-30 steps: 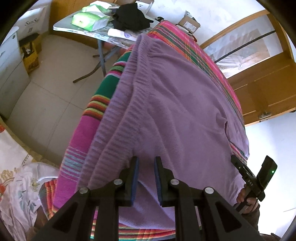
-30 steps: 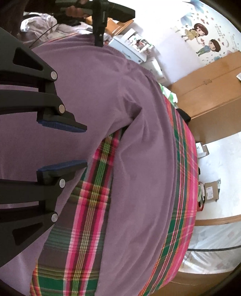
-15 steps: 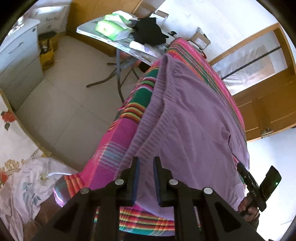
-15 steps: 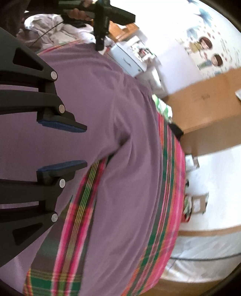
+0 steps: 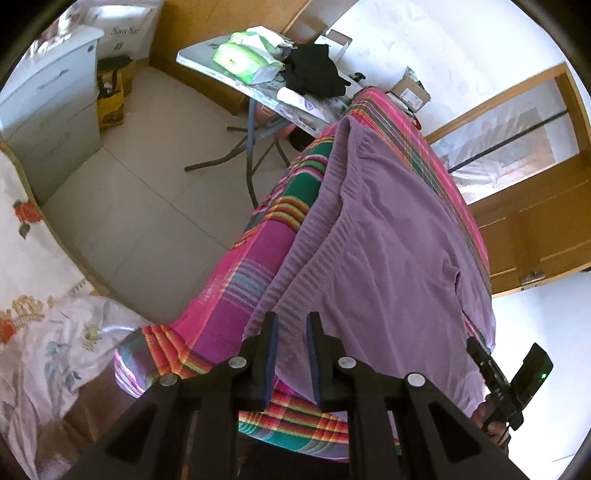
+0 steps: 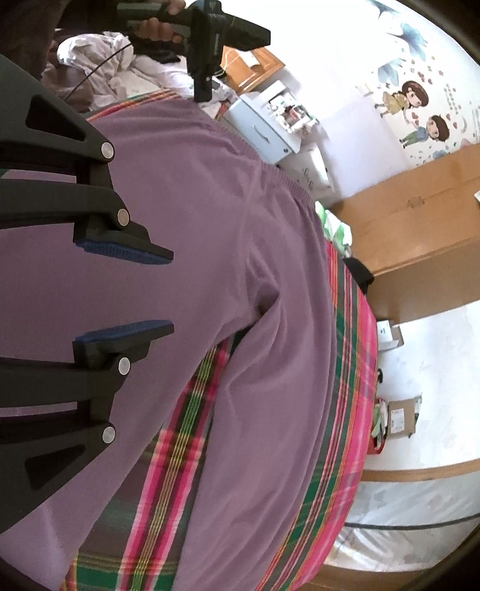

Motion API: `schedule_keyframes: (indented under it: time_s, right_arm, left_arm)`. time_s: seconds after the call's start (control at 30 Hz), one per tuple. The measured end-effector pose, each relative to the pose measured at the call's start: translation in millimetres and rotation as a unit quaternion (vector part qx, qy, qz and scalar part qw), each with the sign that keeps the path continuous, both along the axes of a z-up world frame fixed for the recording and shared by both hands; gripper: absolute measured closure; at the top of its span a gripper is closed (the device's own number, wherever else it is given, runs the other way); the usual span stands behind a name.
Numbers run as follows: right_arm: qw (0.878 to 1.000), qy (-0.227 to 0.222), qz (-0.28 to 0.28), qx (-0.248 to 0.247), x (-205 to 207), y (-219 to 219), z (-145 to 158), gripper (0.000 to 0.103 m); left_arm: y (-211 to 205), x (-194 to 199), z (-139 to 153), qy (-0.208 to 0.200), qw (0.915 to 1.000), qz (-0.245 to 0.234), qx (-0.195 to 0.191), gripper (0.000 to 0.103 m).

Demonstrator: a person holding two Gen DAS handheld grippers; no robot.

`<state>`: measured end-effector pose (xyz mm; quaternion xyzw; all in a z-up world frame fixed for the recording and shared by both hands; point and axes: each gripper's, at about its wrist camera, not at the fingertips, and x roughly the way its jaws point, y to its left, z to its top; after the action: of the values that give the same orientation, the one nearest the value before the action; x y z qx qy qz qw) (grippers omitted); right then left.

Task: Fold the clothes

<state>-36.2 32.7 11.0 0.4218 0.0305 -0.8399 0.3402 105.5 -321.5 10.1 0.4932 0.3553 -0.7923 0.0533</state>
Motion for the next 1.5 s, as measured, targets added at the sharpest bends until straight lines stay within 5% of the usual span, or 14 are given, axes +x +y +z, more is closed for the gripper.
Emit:
schedule_keyframes:
  time_s: [0.27, 0.57, 0.83, 0.97, 1.2, 1.4, 1.5]
  right_arm:
    - [0.999, 0.029, -0.022, 0.006, -24.6, 22.6, 26.6, 0.071]
    - [0.998, 0.059, -0.022, 0.011, -80.9, 24.6, 61.2, 0.071]
    - [0.996, 0.069, 0.000, 0.050, -133.6, 1.2, 58.4, 0.071]
    - [0.996, 0.061, -0.011, 0.066, -164.8, 2.5, 51.9, 0.071]
    - [0.998, 0.039, -0.022, 0.050, -213.1, 9.6, 45.4, 0.071]
    - [0.997, 0.035, 0.024, 0.060, -234.6, -12.5, 22.2, 0.071]
    - [0.995, 0.038, 0.050, 0.078, -240.7, -27.0, 11.0, 0.071]
  left_arm:
    - [11.0, -47.8, 44.0, 0.026, 0.9972, -0.043, -0.055, 0.087]
    - [40.2, -130.8, 89.7, 0.053, 0.9815, -0.123, -0.137, 0.087]
    - [58.1, -201.8, 77.6, 0.030, 0.9734, -0.170, -0.151, 0.087]
    - [67.1, -235.5, 73.2, 0.009, 0.9601, -0.201, -0.194, 0.087]
    - [63.3, -284.1, 56.9, -0.006, 0.9574, -0.220, -0.187, 0.087]
    - [57.2, -315.8, 21.5, -0.042, 0.9531, -0.237, -0.184, 0.087]
    - [61.9, -322.6, 12.9, -0.041, 0.9422, -0.267, -0.199, 0.087]
